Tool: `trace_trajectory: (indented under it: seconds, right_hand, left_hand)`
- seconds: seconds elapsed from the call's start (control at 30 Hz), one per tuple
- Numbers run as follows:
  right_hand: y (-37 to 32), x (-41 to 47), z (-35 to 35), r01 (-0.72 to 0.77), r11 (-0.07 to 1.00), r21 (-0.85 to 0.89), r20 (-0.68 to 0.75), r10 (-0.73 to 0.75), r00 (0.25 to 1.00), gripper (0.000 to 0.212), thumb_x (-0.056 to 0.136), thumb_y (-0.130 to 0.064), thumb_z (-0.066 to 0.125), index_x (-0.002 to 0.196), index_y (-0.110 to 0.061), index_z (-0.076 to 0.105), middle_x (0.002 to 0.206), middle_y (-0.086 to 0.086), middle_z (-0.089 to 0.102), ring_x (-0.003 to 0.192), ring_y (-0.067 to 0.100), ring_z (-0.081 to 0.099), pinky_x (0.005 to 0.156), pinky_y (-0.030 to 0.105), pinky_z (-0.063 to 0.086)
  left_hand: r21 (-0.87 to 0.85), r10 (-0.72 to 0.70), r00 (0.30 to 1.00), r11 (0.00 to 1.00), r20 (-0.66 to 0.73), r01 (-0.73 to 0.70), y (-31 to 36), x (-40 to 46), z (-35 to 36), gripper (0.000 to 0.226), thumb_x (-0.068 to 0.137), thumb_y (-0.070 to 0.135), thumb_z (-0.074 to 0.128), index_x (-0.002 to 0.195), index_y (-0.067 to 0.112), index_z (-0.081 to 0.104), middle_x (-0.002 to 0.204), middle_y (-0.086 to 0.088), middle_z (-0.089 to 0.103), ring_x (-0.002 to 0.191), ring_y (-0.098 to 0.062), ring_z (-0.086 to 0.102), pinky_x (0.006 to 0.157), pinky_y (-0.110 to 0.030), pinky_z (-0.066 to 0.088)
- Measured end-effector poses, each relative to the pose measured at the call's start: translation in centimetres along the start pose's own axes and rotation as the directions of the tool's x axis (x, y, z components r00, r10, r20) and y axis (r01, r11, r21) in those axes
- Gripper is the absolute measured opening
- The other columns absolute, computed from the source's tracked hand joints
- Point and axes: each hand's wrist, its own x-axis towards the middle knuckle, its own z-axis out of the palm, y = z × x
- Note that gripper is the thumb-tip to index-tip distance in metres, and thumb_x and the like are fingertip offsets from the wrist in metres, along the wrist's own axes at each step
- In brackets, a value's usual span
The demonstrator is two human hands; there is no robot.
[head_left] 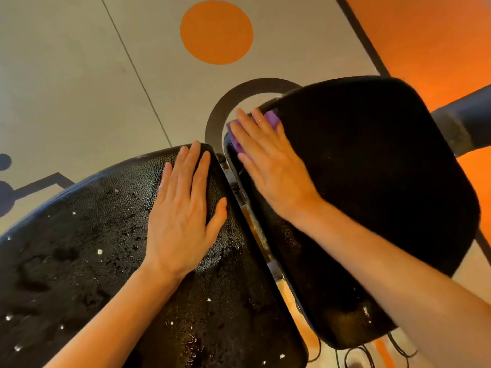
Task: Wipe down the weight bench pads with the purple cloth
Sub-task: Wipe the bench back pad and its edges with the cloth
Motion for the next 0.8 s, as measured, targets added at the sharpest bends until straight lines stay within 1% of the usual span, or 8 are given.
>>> trace_trajectory:
  seconds: [0.03,0.1,0.2,0.27,0.33,0.4,0.57,0.8]
  right_hand:
    - [1.4,0.0,-0.4,0.016,1.0,-0.021,-0.003,-0.016,1.0,0.046,0.1,-0.018,0.039,0.145,-0.009,0.034,0.155,0.011,0.03,0.145,0.026,0.021,0.119,0.046,0.016]
    - [4.4,-0.1,-1.2,-0.185,0.983,0.014,-0.078,0.185,0.98,0.046,0.102,-0.021,0.035,0.147,-0.012,0.031,0.156,0.01,0.027,0.146,0.025,0.018,0.12,0.047,0.015]
    - [5.0,0.6,-1.3,-0.528,0.843,0.105,-0.175,0.539,0.824,0.046,0.104,-0.025,0.031,0.148,-0.012,0.029,0.157,0.01,0.023,0.147,0.026,0.013,0.12,0.049,0.012]
    - [3.1,1.9,-0.4,-0.457,0.883,0.108,-0.163,0.469,0.868,0.046,0.103,-0.025,0.032,0.147,-0.012,0.032,0.157,0.01,0.024,0.147,0.027,0.014,0.12,0.048,0.009]
    - [1.5,2.5,-0.2,-0.221,0.972,0.078,-0.095,0.228,0.969,0.045,0.102,-0.024,0.033,0.146,-0.012,0.035,0.156,0.008,0.028,0.147,0.027,0.015,0.12,0.046,0.009]
    - [1.3,0.8,-0.4,-0.057,0.995,0.082,-0.037,0.061,0.997,0.046,0.101,-0.022,0.035,0.146,-0.01,0.035,0.156,0.008,0.029,0.147,0.025,0.016,0.121,0.046,0.011]
    - [0.9,-7.8,-1.0,-0.048,0.995,0.091,0.056,0.043,0.997,0.048,0.099,-0.016,0.041,0.146,-0.009,0.032,0.155,0.008,0.028,0.147,0.025,0.018,0.117,0.052,0.021]
    - [-1.4,1.1,0.7,-0.027,0.999,-0.044,-0.057,0.024,0.998,0.043,0.098,-0.017,0.036,0.139,-0.006,0.047,0.15,0.011,0.039,0.143,0.032,0.026,0.117,0.053,0.02]
  left_hand:
    - [-0.011,-0.001,1.0,1.0,-0.003,0.001,0.0,0.0,0.0,0.07,0.098,0.045,0.039,0.153,0.006,0.022,0.163,-0.011,0.015,0.152,-0.023,0.007,0.124,-0.037,0.004]
    - [-0.015,0.007,1.0,1.0,-0.009,-0.007,0.0,0.1,0.0,0.069,0.098,0.045,0.039,0.153,0.006,0.023,0.162,-0.011,0.016,0.152,-0.024,0.008,0.124,-0.037,0.004]
    - [-0.008,0.003,1.0,1.0,-0.023,-0.003,0.0,0.0,0.1,0.069,0.098,0.045,0.038,0.153,0.006,0.023,0.162,-0.011,0.016,0.152,-0.024,0.009,0.125,-0.038,0.005]
    - [-0.005,-0.002,1.0,1.0,-0.024,0.002,0.0,-0.1,0.1,0.069,0.098,0.045,0.038,0.153,0.007,0.022,0.162,-0.011,0.016,0.152,-0.023,0.008,0.125,-0.038,0.004]
    - [-0.004,0.002,1.0,1.0,-0.028,-0.002,0.0,0.0,0.1,0.068,0.099,0.045,0.039,0.153,0.007,0.022,0.163,-0.01,0.015,0.152,-0.023,0.008,0.125,-0.037,0.003]
    - [-0.012,0.008,1.0,1.0,-0.03,-0.008,0.0,0.0,0.1,0.068,0.099,0.045,0.039,0.153,0.008,0.022,0.163,-0.01,0.015,0.152,-0.022,0.007,0.125,-0.036,0.003]
    - [-0.021,0.002,1.0,1.0,-0.031,-0.003,-0.1,0.0,0.0,0.068,0.099,0.045,0.04,0.153,0.008,0.022,0.163,-0.009,0.014,0.152,-0.022,0.006,0.125,-0.035,0.002]
    - [-0.01,0.007,0.999,1.0,-0.044,-0.007,0.0,0.0,0.2,0.069,0.098,0.043,0.042,0.153,0.007,0.021,0.163,-0.01,0.014,0.152,-0.022,0.006,0.125,-0.036,0.003]
